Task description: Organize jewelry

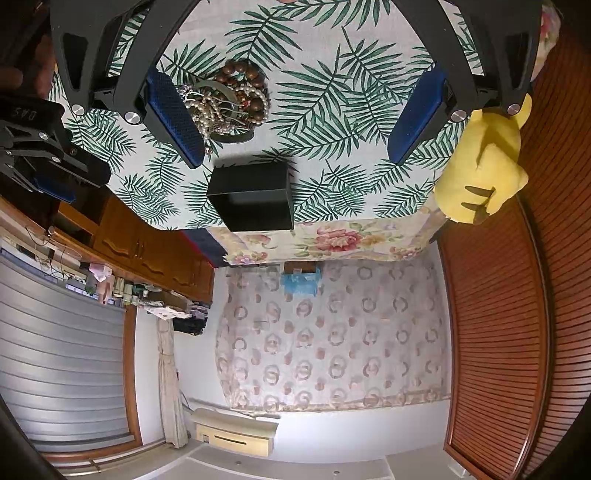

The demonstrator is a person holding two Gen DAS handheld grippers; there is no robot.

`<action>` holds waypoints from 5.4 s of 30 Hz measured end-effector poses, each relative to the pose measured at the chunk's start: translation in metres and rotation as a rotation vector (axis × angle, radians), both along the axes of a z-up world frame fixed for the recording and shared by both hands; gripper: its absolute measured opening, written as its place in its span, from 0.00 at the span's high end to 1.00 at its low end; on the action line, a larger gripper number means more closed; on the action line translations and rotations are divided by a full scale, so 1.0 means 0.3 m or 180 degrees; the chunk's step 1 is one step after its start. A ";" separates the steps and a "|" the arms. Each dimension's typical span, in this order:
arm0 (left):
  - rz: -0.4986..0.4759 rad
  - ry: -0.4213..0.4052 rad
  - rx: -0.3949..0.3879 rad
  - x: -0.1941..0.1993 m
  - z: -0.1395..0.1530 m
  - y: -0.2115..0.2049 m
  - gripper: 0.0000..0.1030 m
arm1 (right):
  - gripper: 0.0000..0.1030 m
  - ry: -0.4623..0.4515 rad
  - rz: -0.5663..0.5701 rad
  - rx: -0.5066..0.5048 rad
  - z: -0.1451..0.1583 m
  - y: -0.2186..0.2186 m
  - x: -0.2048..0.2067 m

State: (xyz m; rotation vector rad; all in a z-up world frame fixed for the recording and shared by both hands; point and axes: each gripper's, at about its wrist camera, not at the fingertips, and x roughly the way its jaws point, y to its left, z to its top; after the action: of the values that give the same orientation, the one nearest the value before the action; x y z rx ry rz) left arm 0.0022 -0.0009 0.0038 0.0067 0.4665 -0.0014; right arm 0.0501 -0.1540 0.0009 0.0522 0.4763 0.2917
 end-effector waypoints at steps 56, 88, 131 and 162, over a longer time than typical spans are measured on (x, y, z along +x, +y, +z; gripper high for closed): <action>-0.1435 0.1716 -0.0317 0.559 -0.339 -0.102 0.69 | 0.17 0.0825 0.0692 -0.0282 -0.282 -0.007 0.226; -0.0946 0.1111 -0.0295 0.488 -0.232 0.021 0.95 | 0.53 0.1020 0.1262 -0.0277 -0.306 0.125 0.247; -0.0795 0.0806 -0.0304 0.363 -0.164 0.077 0.95 | 0.92 0.0720 0.1000 -0.0045 -0.092 0.031 0.364; -0.0691 0.0782 -0.0254 0.733 -0.152 0.006 0.95 | 0.92 -0.0035 0.0936 -0.0109 0.289 0.054 0.579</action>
State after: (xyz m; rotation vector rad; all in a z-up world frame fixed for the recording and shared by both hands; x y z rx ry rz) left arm 0.2222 0.0008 -0.0417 -0.0216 0.7091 -0.2362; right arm 0.2239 -0.1380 0.0874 -0.0537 0.4780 0.5718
